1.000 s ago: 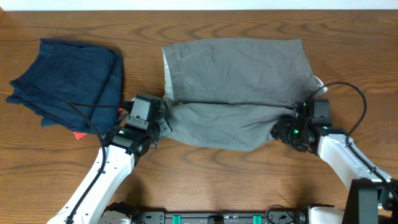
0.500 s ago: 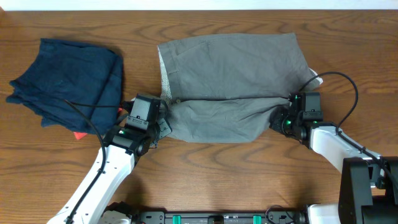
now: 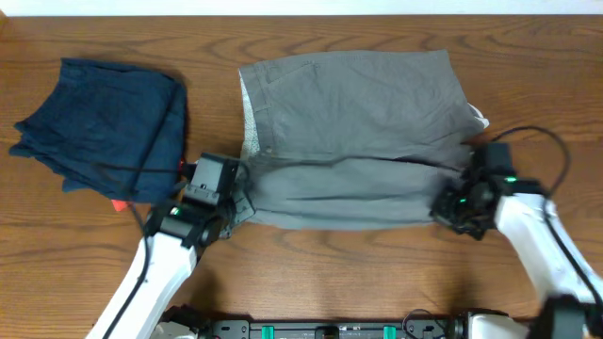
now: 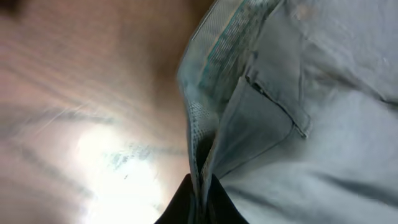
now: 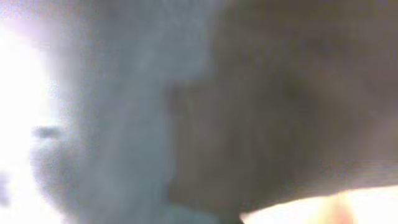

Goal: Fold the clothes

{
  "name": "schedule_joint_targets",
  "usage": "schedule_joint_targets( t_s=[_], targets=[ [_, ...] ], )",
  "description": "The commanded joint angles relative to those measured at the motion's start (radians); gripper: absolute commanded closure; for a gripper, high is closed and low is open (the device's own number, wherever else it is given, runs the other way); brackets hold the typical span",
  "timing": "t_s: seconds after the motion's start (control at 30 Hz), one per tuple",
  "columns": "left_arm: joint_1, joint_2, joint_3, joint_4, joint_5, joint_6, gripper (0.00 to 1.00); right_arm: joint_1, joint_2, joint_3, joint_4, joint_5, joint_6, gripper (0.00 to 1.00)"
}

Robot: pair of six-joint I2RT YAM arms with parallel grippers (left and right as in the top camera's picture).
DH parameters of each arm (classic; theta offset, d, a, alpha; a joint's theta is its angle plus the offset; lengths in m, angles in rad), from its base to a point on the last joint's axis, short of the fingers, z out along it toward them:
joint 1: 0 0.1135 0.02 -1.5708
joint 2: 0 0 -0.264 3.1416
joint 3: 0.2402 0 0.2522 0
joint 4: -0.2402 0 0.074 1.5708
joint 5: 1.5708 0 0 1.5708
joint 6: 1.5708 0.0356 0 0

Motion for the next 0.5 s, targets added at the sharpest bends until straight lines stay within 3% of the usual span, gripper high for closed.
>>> schedule_joint_targets(
  t_s=[0.0, 0.23, 0.47],
  targets=[
    [0.005, -0.121, 0.035, -0.050, -0.024, 0.032, 0.94, -0.044, -0.111, 0.122, -0.099, 0.023, -0.051, 0.99],
    [0.005, -0.356, 0.045, -0.100, 0.039, 0.045, 0.94, -0.062, -0.232, 0.256, -0.293, 0.093, -0.063, 0.99],
    [0.006, -0.387, 0.045, -0.037, 0.010, 0.047, 0.94, -0.057, -0.244, 0.362, -0.173, 0.103, -0.082, 0.99]
  ],
)
